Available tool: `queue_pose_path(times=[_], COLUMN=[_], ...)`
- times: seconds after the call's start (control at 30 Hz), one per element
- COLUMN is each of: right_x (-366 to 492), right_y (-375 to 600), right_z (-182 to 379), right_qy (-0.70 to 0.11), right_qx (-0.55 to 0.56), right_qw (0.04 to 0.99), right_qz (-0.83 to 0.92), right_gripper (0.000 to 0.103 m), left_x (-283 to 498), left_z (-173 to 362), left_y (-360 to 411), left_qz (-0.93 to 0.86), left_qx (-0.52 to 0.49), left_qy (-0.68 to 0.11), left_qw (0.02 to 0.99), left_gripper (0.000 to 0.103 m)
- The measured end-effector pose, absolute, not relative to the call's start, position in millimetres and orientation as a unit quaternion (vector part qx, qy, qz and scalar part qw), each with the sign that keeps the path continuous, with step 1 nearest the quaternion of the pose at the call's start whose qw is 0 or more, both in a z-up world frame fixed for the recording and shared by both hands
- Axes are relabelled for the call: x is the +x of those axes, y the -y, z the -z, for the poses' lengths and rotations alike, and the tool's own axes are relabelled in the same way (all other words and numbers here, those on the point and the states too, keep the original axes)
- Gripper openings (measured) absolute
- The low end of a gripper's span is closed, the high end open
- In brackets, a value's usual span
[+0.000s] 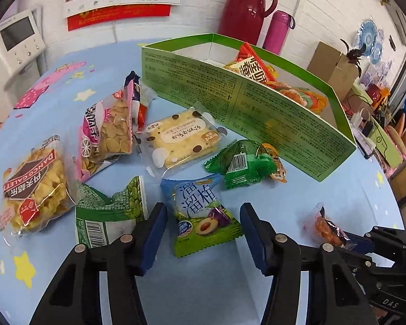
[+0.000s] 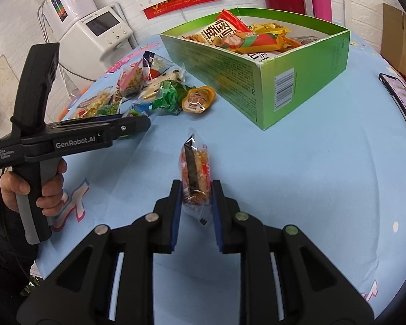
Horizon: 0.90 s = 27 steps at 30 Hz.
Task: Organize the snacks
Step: 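Grasp the blue plum packet with the left gripper while the right carries the sausage packet toward the box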
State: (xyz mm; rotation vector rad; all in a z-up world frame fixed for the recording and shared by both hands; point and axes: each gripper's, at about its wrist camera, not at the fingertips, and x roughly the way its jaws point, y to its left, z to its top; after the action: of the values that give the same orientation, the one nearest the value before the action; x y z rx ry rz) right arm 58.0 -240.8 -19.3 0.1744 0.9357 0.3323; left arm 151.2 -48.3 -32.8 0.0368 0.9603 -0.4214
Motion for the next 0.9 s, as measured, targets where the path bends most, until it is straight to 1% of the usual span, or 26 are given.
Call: queue_pose_path(times=[0.03, 0.07, 0.13, 0.23, 0.4, 0.63, 0.9], right_x=[58, 59, 58, 52, 53, 74, 114], right_y=[240, 240, 242, 245, 250, 262, 282], right_z=[19, 19, 18, 7, -29, -66, -77], right_qy=[-0.447, -0.448, -0.45, -0.435, -0.394, -0.35, -0.333], right_qx=[0.081, 0.079, 0.087, 0.101, 0.103, 0.1, 0.113], right_qw=[0.876, 0.877, 0.875, 0.879, 0.897, 0.918, 0.927], right_qz=[-0.159, -0.156, -0.158, -0.168, -0.173, -0.154, -0.131], right_gripper=[0.023, 0.021, 0.021, 0.021, 0.021, 0.021, 0.021], left_x=[151, 150, 144, 131, 124, 141, 180], left_z=[32, 32, 29, 16, -19, -59, -83], left_y=[50, 51, 51, 49, 51, 64, 93], left_qz=[0.196, 0.192, 0.186, 0.171, 0.176, 0.178, 0.183], left_qx=[0.025, 0.024, 0.02, 0.03, 0.031, 0.018, 0.005], left_qy=[-0.457, -0.457, -0.456, -0.43, -0.39, -0.35, -0.322], left_qw=[0.868, 0.868, 0.87, 0.886, 0.904, 0.92, 0.929], left_gripper=[0.045, 0.044, 0.044, 0.044, 0.044, 0.044, 0.044])
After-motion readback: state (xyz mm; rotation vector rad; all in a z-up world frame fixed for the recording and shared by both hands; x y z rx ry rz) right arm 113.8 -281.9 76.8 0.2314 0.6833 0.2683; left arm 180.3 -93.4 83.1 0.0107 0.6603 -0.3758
